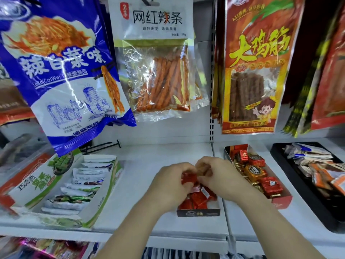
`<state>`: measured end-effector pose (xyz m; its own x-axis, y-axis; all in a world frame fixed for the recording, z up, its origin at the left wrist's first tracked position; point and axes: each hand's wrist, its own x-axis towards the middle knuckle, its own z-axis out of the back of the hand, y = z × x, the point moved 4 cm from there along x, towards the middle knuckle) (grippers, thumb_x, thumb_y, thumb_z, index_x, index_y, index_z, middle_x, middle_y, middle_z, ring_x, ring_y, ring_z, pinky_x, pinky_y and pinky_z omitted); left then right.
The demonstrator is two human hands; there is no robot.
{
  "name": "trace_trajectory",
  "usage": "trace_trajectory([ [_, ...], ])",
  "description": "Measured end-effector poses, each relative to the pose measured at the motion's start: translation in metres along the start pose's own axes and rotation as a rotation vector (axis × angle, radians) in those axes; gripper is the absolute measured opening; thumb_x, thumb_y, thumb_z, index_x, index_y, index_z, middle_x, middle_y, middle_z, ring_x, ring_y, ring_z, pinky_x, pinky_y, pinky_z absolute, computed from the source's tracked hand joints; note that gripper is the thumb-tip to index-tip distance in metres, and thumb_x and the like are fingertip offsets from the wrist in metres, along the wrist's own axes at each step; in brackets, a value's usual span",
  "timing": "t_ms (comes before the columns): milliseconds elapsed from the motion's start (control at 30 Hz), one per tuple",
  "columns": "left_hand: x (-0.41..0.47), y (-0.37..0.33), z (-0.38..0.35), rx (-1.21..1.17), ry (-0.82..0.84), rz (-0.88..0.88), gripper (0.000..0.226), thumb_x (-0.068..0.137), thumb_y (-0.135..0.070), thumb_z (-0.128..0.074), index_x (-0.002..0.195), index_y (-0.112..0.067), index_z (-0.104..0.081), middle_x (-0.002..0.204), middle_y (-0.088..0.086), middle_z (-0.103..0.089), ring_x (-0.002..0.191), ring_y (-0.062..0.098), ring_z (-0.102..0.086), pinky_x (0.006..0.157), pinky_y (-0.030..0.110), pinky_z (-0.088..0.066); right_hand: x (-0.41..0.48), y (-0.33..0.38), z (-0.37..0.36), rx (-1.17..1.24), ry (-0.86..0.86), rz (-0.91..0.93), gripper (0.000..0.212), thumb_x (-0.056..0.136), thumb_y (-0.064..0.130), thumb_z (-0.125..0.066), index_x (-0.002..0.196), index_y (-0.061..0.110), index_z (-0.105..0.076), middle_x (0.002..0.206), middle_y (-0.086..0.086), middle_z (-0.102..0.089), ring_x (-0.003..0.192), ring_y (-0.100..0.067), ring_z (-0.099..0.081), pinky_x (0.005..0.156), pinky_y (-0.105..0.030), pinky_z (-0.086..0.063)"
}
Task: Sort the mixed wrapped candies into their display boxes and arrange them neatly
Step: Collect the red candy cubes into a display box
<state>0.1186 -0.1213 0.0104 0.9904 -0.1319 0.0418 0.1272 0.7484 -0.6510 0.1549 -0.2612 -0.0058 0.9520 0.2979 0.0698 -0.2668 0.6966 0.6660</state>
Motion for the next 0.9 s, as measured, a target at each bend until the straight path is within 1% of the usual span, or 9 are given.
trace_trajectory([
  [100, -0.006, -0.002, 0.007, -0.02, -0.032, -0.02, 0.035, 0.088, -0.014, -0.064, 0.115, -0.035, -0.064, 0.104, -0.022, -0.059, 0.088, -0.013, -0.055, 0.069, -0.002, -0.039, -0.004, 0.002, 0.006, 0.003, 0.023, -0.01, 0.032, 0.088, 0.036, -0.064, 0.119, 0.026, -0.059, 0.112, 0.008, -0.064, 0.099, -0.008, -0.059, 0.08, -0.021, -0.048],
  [167, -0.012, -0.002, 0.005, 0.01, 0.029, -0.056, 0.05, 0.082, -0.029, -0.073, 0.128, -0.039, -0.055, 0.131, -0.015, -0.05, 0.119, -0.004, -0.046, 0.092, 0.003, -0.034, -0.011, 0.004, 0.014, -0.006, 0.137, -0.061, 0.048, 0.087, 0.042, -0.063, 0.131, 0.029, -0.049, 0.12, 0.01, -0.056, 0.105, -0.009, -0.054, 0.08, -0.02, -0.043],
  [233, -0.021, 0.001, -0.006, 0.121, 0.183, -0.029, 0.085, 0.074, -0.043, -0.077, 0.144, -0.048, -0.028, 0.156, -0.013, -0.015, 0.144, 0.01, -0.011, 0.115, 0.025, -0.021, -0.021, 0.009, 0.02, -0.028, 0.309, -0.111, 0.053, 0.084, 0.046, -0.065, 0.131, 0.032, -0.045, 0.116, 0.012, -0.057, 0.096, -0.007, -0.058, 0.078, -0.022, -0.048],
  [300, -0.028, 0.004, -0.02, 0.241, 0.265, -0.003, 0.107, 0.069, -0.051, -0.078, 0.146, -0.053, -0.004, 0.157, -0.017, 0.013, 0.146, 0.015, 0.011, 0.12, 0.04, -0.014, -0.031, 0.015, 0.019, -0.05, 0.449, -0.156, 0.054, 0.083, 0.046, -0.066, 0.129, 0.034, -0.041, 0.107, 0.01, -0.062, 0.082, -0.005, -0.06, 0.07, -0.022, -0.052],
  [367, -0.028, 0.006, -0.032, 0.315, 0.245, 0.007, 0.114, 0.07, -0.052, -0.077, 0.145, -0.052, 0.007, 0.156, -0.016, 0.025, 0.145, 0.022, 0.021, 0.12, 0.043, -0.012, -0.035, 0.019, 0.013, -0.096, 0.492, -0.165, 0.058, 0.083, 0.042, -0.065, 0.132, 0.03, -0.037, 0.107, 0.007, -0.062, 0.086, -0.01, -0.062, 0.075, -0.028, -0.055],
  [433, -0.022, 0.008, -0.043, 0.342, 0.191, -0.015, 0.11, 0.074, -0.055, -0.072, 0.147, -0.047, 0.01, 0.156, -0.013, 0.026, 0.144, 0.025, 0.024, 0.12, 0.043, -0.011, -0.033, 0.021, 0.005, -0.194, 0.467, -0.134, 0.057, 0.086, 0.036, -0.06, 0.134, 0.019, -0.037, 0.106, 0.001, -0.062, 0.092, -0.015, -0.061, 0.081, -0.031, -0.053],
  [600, -0.01, 0.014, -0.057, 0.422, 0.18, -0.036, 0.102, 0.082, -0.056, -0.061, 0.15, -0.04, 0.013, 0.16, -0.006, 0.018, 0.145, 0.032, 0.019, 0.12, 0.042, -0.013, -0.031, 0.025, -0.015, -0.264, 0.352, -0.092, 0.037, 0.09, 0.013, -0.045, 0.124, 0.002, -0.037, 0.102, -0.013, -0.063, 0.081, -0.023, -0.055, 0.062, -0.03, -0.045],
  [800, 0.004, 0.022, -0.048, 0.435, 0.237, -0.013, 0.092, 0.086, -0.042, -0.059, 0.152, -0.035, 0.005, 0.161, -0.006, 0.009, 0.147, 0.03, 0.009, 0.118, 0.043, -0.019, -0.036, 0.021, -0.018, -0.017, 0.184, -0.121, 0.045, 0.086, 0.021, -0.052, 0.13, 0.016, -0.039, 0.107, -0.007, -0.064, 0.092, -0.024, -0.061, 0.07, -0.03, -0.05],
  [900, 0.01, 0.027, -0.041, 0.416, 0.22, 0.025, 0.094, 0.083, -0.049, -0.057, 0.152, -0.034, 0.005, 0.162, -0.003, 0.004, 0.147, 0.03, 0.003, 0.118, 0.042, -0.019, -0.045, 0.028, -0.007, 0.011, 0.089, -0.059, 0.053, 0.085, 0.025, -0.056, 0.134, 0.022, -0.037, 0.114, -0.006, -0.063, 0.098, -0.024, -0.06, 0.08, -0.035, -0.053],
])
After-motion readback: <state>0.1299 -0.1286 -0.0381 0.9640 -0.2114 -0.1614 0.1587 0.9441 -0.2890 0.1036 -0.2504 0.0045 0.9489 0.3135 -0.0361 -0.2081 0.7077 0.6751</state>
